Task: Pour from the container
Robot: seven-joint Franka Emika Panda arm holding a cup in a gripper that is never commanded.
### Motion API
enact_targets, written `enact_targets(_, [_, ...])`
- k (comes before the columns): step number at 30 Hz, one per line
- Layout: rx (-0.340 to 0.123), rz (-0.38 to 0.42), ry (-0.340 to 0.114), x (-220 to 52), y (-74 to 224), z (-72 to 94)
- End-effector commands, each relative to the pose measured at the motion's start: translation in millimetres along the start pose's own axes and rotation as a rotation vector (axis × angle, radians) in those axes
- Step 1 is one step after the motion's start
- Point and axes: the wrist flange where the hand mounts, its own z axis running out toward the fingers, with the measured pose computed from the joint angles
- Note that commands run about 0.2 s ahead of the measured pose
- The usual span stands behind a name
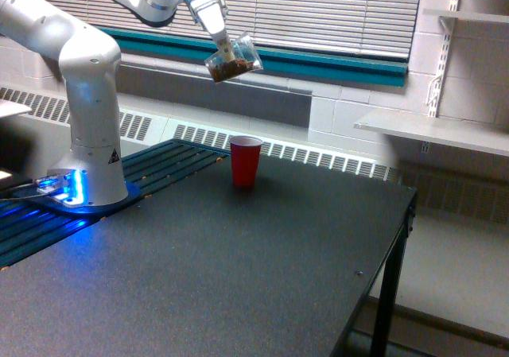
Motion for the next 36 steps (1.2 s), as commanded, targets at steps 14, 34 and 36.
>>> enact_targets(14, [-0.057,0.035,-0.137,-47.9,-9.9,32.4])
enact_targets(34, [-0.104,0.053,-0.238,-77.6,-19.8,63.1])
enact_targets(36, [-0.111,0.051,-0.243,-75.2,-18.6,67.2])
